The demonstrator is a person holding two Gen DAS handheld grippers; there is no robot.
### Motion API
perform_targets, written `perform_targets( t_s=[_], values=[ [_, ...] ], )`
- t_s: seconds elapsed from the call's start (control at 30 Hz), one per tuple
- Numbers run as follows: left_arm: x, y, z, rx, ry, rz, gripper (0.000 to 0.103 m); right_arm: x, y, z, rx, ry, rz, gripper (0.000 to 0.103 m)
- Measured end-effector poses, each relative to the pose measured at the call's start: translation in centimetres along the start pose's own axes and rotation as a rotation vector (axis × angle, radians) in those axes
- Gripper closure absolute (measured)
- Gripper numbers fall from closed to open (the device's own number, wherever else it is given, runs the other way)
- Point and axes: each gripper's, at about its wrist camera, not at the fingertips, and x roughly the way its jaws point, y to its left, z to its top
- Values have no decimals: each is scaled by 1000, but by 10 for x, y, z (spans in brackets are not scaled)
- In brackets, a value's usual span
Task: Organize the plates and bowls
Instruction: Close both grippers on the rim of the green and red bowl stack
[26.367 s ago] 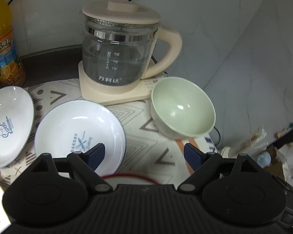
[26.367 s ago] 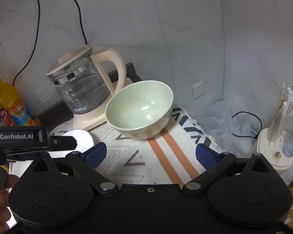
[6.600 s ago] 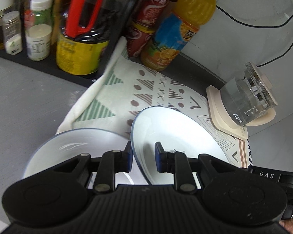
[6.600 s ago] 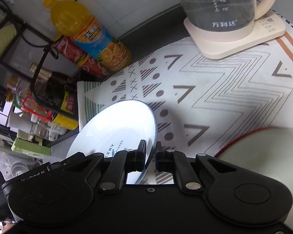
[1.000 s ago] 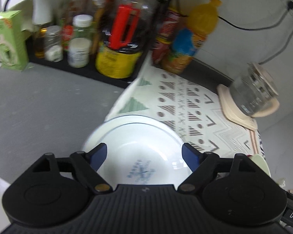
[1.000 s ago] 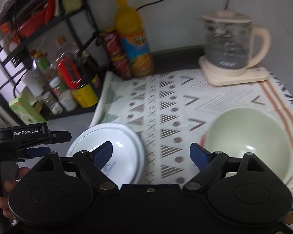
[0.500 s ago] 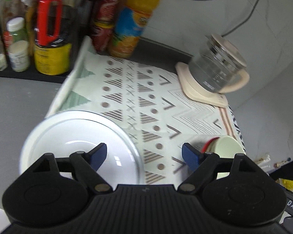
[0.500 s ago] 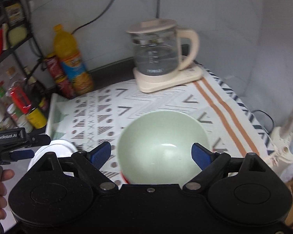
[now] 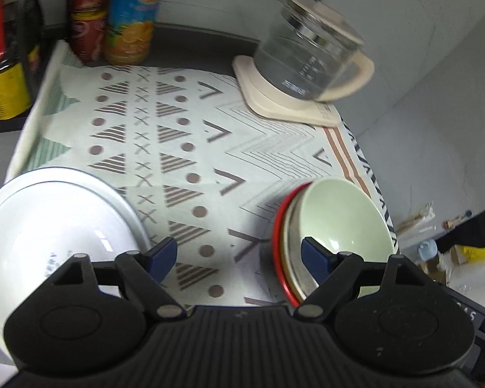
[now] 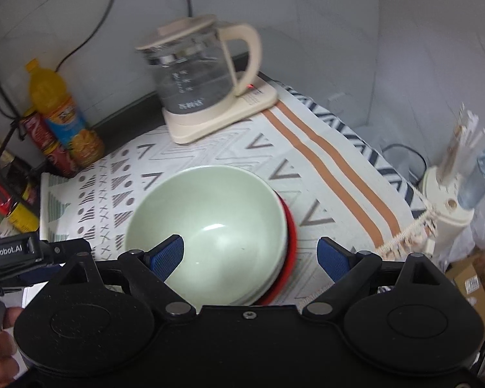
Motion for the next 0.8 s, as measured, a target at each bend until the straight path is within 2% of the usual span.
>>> perform_targets(
  t_s=[0.3,0.47,0.67,0.77,0.8],
  values=[
    [38,-26,2,54,74,5,21,29,-18,-8,82,70,8,14],
    [54,-29,8,39,106,33,21,48,-26,-5,125,134,30,15],
    [73,-29,14,3,146,17,26,68,-33,-4,159,192,48,33],
    [79,-29,15,-10,145,4,35,76,-38,-4,175,228,66,47],
    [82,-29,14,-18,157,11,43,79,-39,-4,174,233,73,53]
  ],
)
